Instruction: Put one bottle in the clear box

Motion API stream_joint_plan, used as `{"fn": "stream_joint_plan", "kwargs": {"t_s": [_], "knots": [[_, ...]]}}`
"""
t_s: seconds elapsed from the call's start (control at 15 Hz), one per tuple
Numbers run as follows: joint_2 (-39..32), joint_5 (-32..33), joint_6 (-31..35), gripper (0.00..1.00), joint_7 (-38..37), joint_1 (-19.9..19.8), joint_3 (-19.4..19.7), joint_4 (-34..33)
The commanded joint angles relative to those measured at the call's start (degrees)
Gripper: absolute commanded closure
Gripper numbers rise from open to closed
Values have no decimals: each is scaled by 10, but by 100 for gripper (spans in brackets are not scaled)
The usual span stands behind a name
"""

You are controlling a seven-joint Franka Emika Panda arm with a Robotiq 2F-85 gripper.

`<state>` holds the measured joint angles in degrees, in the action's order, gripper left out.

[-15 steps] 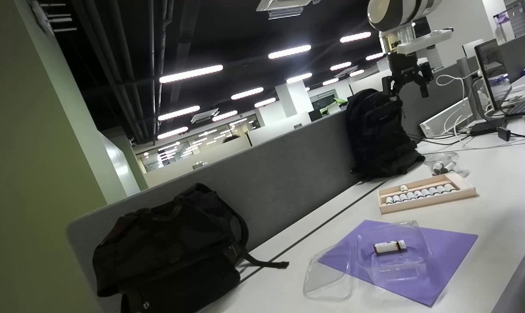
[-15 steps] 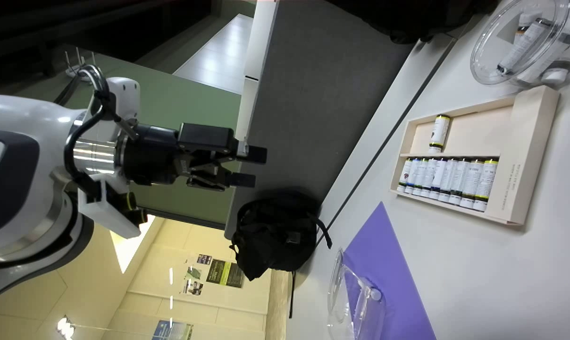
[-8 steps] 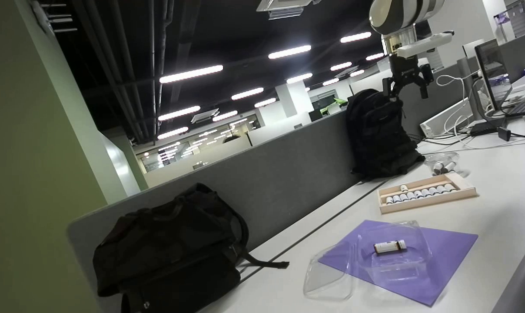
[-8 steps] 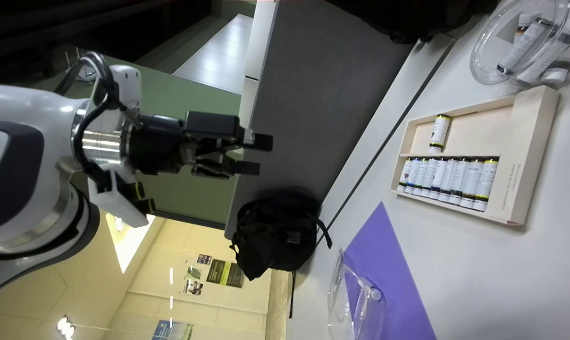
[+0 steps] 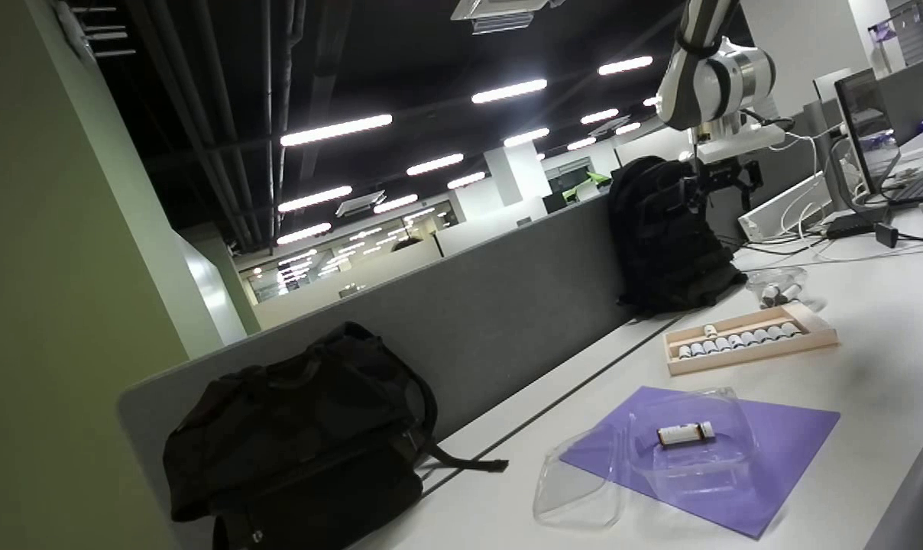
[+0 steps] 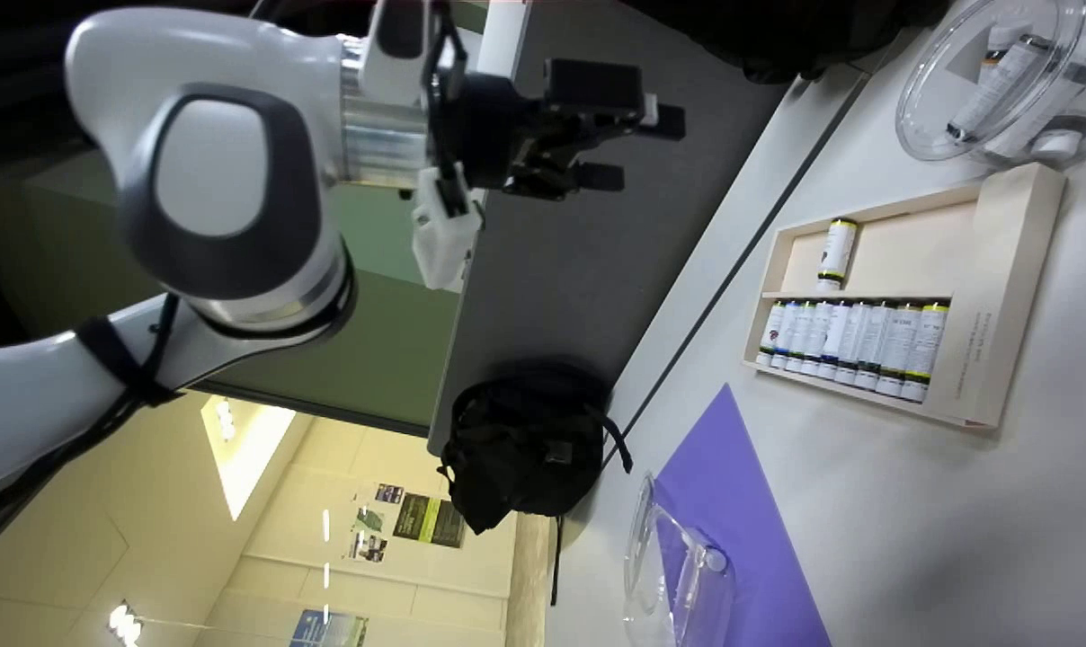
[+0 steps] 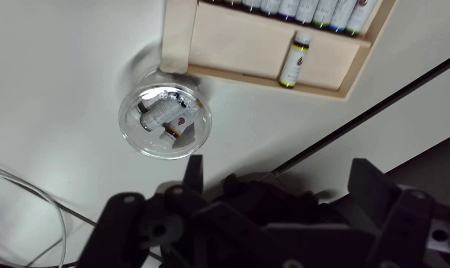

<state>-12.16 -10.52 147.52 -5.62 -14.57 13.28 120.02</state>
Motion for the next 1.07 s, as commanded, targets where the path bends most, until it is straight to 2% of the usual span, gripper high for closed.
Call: {"fn": "stream_joint_plan", "kwargs": {"t_s": [0.0,0.13,0.2,0.33,0.67,0.87,1.0], "knots": [[-132,-18,-13,0,-42,-5,-3,-137],[-176,-8,-60,0,-72,0,0,-200],[-131,-9,-13,0,-33,-4,-6,-123],[-169,-8,-35,0,-48,-4,-7,-171],[-184,-10,-56,0,-61,-2,-8,-195],[-211,-41,-68,0,-52,-7,-38,-207],[-226,-66,-50,0,-31,-13,-63,-203]]}}
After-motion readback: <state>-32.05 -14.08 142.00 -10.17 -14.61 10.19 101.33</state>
